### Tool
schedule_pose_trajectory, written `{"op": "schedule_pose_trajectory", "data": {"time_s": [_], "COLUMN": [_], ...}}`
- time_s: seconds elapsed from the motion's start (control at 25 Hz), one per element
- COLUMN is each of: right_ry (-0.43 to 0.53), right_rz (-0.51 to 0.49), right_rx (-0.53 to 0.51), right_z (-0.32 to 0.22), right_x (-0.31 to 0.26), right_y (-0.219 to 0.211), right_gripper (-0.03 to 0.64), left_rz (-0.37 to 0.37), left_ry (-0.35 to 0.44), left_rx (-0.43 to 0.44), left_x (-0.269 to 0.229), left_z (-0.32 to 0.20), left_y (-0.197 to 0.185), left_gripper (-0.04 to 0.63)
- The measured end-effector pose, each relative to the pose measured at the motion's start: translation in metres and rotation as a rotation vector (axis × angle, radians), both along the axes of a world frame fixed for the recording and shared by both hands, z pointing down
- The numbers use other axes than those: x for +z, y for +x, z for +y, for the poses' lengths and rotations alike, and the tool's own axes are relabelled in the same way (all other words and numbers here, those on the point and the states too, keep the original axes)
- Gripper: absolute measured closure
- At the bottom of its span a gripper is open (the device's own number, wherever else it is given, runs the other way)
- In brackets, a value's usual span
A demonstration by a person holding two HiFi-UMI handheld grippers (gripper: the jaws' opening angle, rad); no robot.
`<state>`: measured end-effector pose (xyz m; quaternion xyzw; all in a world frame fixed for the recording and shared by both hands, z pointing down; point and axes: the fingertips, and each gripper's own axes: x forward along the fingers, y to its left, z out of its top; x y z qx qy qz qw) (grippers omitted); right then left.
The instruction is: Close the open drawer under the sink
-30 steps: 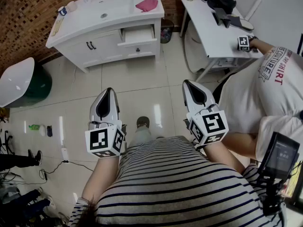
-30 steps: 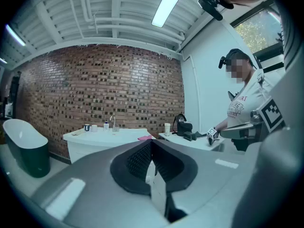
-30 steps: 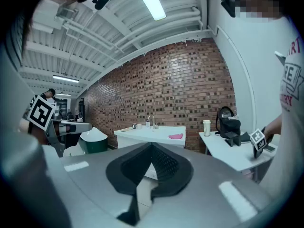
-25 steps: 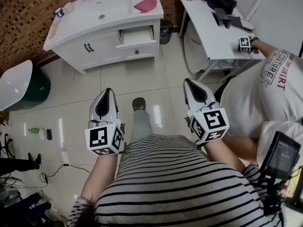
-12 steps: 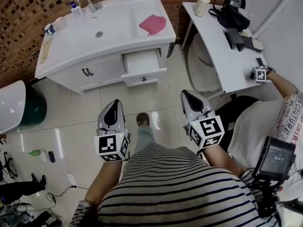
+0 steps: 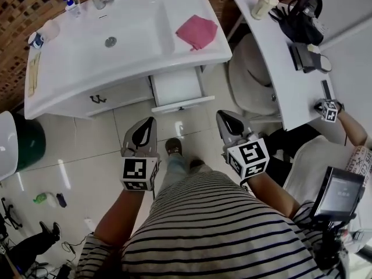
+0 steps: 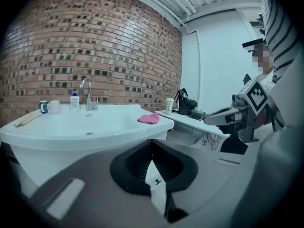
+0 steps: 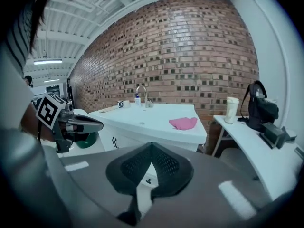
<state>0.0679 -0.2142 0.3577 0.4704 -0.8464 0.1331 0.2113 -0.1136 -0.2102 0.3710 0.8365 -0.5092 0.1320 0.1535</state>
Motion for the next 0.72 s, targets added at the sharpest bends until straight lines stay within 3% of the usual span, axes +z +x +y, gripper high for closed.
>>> {"op": "schedule_pose_trajectory", "data": {"time_s": [0.36,0.56,0.72], "right_ry": [-0.119,-0.076,-0.091], "right_rz": [0.011,0.092,0.083], "right_rx": [-0.049,-0.099,-0.058], "right_z": [-0.035,-0.038,-0.045], "right_x": [0.122,0.208,0.249], "right_y": [-0.01,-0.018,-0.011], "right_gripper": [0.617,0.617,0.617], "left_rz": [0.013,0.023,0.035], "left_ry": [-0.086,-0.113,-0.138], "left_rx": [-0.091,-0.119,-0.123], "left_x": [0.061,0.123,0.159], "left_z": [-0.014,-0.01,-0.008], "left_y": [0.0,0.011,0.021], "left_gripper": [0.581,0.581,0.581]}}
